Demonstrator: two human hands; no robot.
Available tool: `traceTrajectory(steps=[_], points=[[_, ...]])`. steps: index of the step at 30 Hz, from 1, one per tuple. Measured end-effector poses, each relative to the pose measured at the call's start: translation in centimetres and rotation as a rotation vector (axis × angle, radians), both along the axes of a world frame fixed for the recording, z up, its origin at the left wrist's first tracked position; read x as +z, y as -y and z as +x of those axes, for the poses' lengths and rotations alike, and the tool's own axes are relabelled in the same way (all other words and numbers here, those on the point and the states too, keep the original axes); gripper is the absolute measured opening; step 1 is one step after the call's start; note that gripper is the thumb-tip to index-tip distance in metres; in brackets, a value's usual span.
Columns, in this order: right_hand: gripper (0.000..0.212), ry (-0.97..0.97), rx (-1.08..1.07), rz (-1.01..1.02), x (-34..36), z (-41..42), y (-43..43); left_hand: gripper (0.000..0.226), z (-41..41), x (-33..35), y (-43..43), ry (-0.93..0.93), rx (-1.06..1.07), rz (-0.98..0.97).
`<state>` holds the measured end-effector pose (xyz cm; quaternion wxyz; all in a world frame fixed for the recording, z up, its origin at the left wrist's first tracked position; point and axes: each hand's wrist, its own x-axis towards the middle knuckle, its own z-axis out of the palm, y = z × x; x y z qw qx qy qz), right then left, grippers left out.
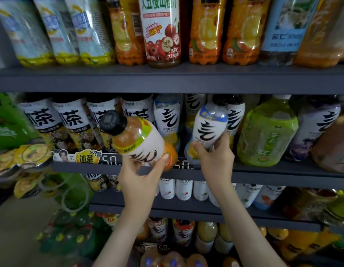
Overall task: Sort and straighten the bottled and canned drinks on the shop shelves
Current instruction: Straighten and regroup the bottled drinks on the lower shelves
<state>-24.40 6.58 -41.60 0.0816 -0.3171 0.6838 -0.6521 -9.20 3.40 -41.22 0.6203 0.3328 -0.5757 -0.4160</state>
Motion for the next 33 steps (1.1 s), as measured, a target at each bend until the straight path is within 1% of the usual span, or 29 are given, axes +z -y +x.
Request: traceTrajectory(steps=[3, 5, 7, 10, 16, 18, 21, 23, 24, 26, 27, 29, 31, 33], points=[[0.069, -0.086, -0.048, 0.093, 0.2, -0.4, 1.2, 0.052, 0.6, 0.5, 0.4, -0.032, -0.041, 0.046], [0.068, -0.154, -0.072, 0.139, 0.1, -0.4, 1.8, 0.049, 0.6, 0.8, 0.9, -0.024, -0.060, 0.070], [0.070, -0.189, -0.052, 0.193, 0.3, -0.3, 2.3, 0.045, 0.6, 0.9, 1.2, 0.000, -0.069, 0.080], [0.068, -0.185, 0.009, 0.203, 0.7, -0.3, 3.4, 0.043, 0.5, 0.8, 1.4, 0.036, -0.090, 0.083], [0.067, -0.134, 0.035, 0.162, -0.2, 0.0, 4.1, 0.044, 0.6, 0.2, 0.9, 0.087, -0.115, 0.080], [0.066, -0.127, 0.047, 0.176, -0.5, 0.1, 4.0, 0.045, 0.8, 0.0, 0.8, 0.119, -0.132, 0.081], [0.063, -0.133, 0.092, 0.213, 0.1, 0.5, 2.4, 0.047, 1.0, 0.0, 0.8, 0.192, -0.146, 0.081], [0.058, -0.085, 0.130, 0.148, 0.8, 1.3, 0.1, 0.047, 1.0, 0.1, 0.7, 0.252, -0.160, 0.076], [0.056, -0.024, 0.164, 0.083, 1.3, 1.7, -1.2, 0.047, 0.9, 0.3, 0.5, 0.284, -0.171, 0.066], [0.057, 0.084, 0.297, -0.024, 2.1, 2.2, -3.7, 0.043, 0.4, 0.7, 0.1, 0.343, -0.212, 0.053], [0.056, 0.099, 0.388, -0.020, 2.4, 2.2, -4.6, 0.041, 0.1, 0.9, -0.3, 0.371, -0.248, 0.055], [0.051, 0.074, 0.517, 0.075, 2.8, 2.0, -5.9, 0.040, -0.6, 1.4, -1.2, 0.435, -0.336, 0.043], [0.050, 0.033, 0.482, 0.133, 2.8, 1.5, -6.9, 0.041, -1.8, 1.6, -2.2, 0.541, -0.403, -0.006], [0.050, 0.012, 0.362, 0.119, 2.8, 0.6, -8.2, 0.046, -3.1, 2.0, -3.2, 0.616, -0.487, -0.038]])
